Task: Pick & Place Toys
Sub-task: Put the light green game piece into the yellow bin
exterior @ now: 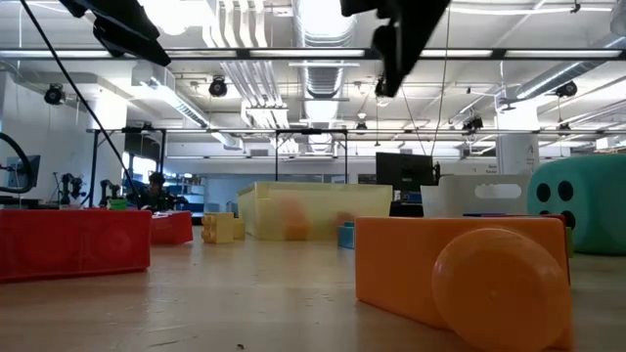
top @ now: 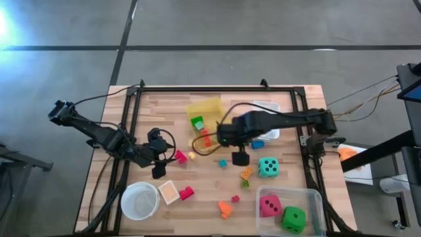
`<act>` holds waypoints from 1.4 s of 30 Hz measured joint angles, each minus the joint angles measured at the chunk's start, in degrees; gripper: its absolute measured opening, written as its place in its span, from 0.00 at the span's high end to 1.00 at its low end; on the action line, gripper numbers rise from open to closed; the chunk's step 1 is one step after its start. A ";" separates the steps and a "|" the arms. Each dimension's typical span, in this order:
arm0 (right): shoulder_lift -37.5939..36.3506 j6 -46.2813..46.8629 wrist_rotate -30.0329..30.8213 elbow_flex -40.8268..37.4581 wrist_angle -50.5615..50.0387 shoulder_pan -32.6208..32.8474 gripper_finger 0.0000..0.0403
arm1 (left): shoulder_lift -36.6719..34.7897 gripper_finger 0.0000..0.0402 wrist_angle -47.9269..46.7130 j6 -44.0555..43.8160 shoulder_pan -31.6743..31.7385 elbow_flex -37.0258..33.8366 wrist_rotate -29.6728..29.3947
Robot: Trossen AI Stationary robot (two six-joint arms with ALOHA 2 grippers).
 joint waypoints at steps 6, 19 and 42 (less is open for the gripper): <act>-4.70 4.21 0.30 -9.28 0.69 4.57 0.12 | 0.00 0.36 0.33 0.00 0.01 0.00 0.00; -3.65 1.16 2.53 -20.61 8.98 13.52 0.12 | 0.00 0.36 0.58 -0.13 0.00 0.00 0.01; -3.75 -6.69 2.03 -25.71 19.51 14.27 0.34 | 0.00 0.36 0.80 -0.39 -0.01 0.00 0.00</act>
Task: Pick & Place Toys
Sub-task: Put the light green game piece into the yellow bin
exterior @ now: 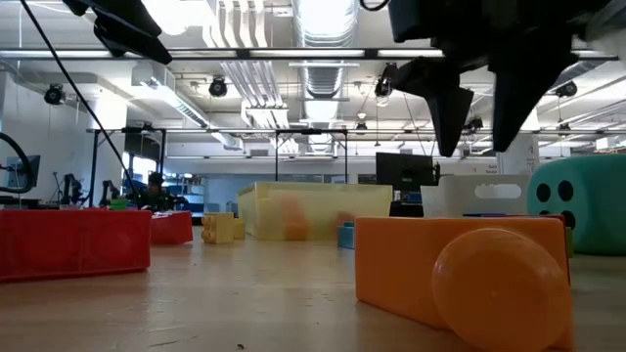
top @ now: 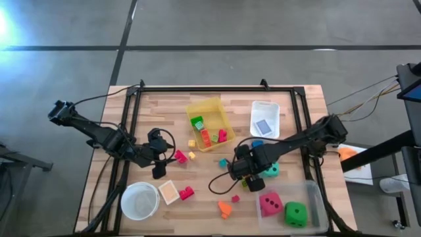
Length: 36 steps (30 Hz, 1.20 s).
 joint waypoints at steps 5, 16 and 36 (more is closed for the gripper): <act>0.31 1.07 0.59 1.55 -0.29 -1.00 0.43 | 0.01 0.36 0.00 0.00 0.01 0.00 0.00; 0.31 6.57 0.25 2.30 -3.69 -0.67 0.48 | 0.00 0.36 0.00 -0.02 0.00 0.00 0.00; 4.56 43.60 -2.71 15.28 -8.50 -7.45 0.48 | 0.00 0.36 0.26 -0.15 0.00 0.00 0.00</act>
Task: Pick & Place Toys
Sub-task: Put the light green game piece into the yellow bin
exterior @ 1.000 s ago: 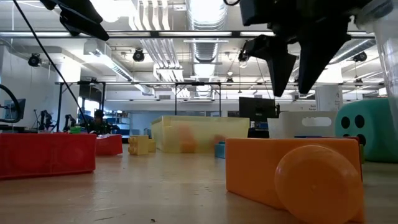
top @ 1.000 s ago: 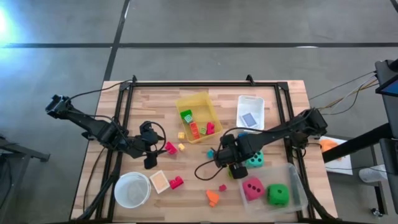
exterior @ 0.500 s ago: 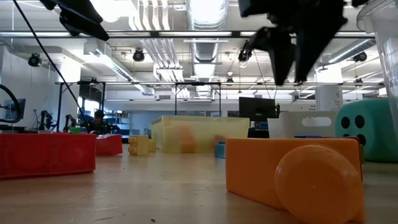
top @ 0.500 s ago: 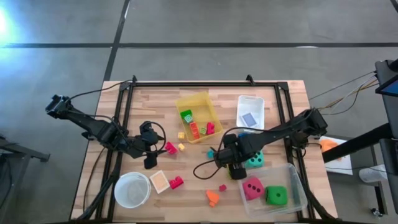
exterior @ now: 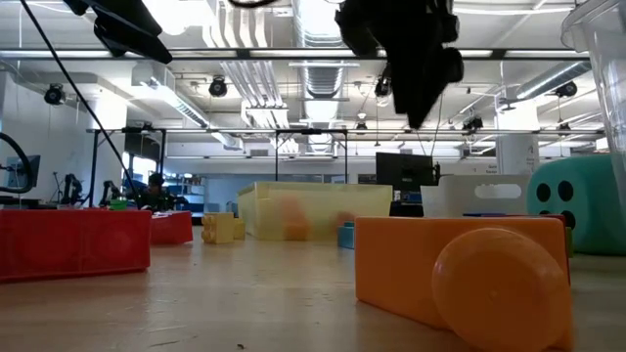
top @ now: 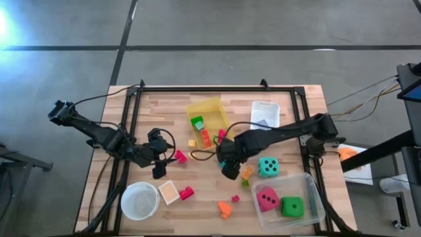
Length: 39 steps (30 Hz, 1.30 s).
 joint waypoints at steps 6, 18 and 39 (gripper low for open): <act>4.64 -0.41 -3.48 -0.15 -4.03 -0.94 0.48 | 0.01 0.36 -0.02 -1.11 0.01 0.00 0.00; 11.47 -2.47 -10.12 0.04 -6.63 -0.77 0.48 | 0.00 0.36 -0.02 -0.92 0.02 0.00 -0.02; 12.80 5.14 -5.78 -0.66 -5.71 3.04 0.48 | 0.00 0.36 -0.03 -0.92 0.02 0.00 -0.01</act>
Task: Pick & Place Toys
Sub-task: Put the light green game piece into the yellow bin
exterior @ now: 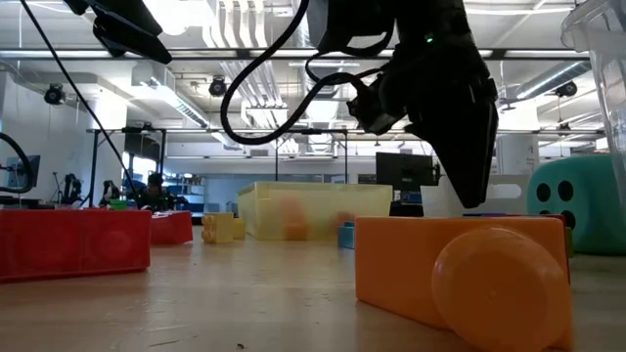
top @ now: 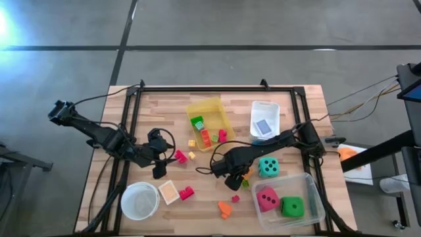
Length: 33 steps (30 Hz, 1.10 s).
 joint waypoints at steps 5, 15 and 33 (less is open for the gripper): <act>1.74 -0.18 -0.40 0.00 0.28 0.48 0.48 | 0.02 0.36 0.01 0.00 0.00 0.00 0.00; 4.09 -0.20 -1.11 0.09 -0.20 2.29 0.48 | 0.00 0.36 -0.01 0.00 -0.02 0.00 0.00; 3.96 -17.74 -2.24 5.79 -7.38 2.55 0.48 | 0.00 0.36 -0.01 -0.22 -0.02 0.00 0.01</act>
